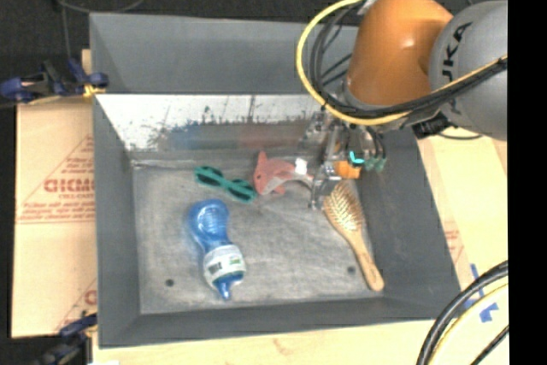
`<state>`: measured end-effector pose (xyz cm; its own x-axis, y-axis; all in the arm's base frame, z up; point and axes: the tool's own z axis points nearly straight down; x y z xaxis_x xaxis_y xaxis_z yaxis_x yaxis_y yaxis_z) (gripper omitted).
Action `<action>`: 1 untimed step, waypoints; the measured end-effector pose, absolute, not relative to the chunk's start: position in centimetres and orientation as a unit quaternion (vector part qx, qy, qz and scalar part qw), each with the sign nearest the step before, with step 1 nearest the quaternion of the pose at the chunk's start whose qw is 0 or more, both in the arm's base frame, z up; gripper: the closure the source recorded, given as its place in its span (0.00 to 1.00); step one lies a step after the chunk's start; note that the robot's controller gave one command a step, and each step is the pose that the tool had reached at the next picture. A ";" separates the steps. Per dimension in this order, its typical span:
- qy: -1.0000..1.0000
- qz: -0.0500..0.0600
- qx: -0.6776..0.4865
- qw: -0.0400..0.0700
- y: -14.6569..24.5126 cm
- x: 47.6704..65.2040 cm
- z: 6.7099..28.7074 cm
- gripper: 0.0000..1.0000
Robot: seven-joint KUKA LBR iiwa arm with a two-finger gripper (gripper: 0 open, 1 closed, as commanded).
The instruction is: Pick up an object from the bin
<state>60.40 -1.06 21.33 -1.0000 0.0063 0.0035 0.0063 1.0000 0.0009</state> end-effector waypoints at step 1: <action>-1.000 0.000 -0.003 -0.003 -1.1 60.5 21.8 0.00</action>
Offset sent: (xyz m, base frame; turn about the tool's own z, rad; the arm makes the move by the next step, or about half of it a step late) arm 0.0353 -0.0007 -0.1433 0.0240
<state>60.55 -1.07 21.82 -1.0000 0.0064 -0.0050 0.0064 1.0000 0.0008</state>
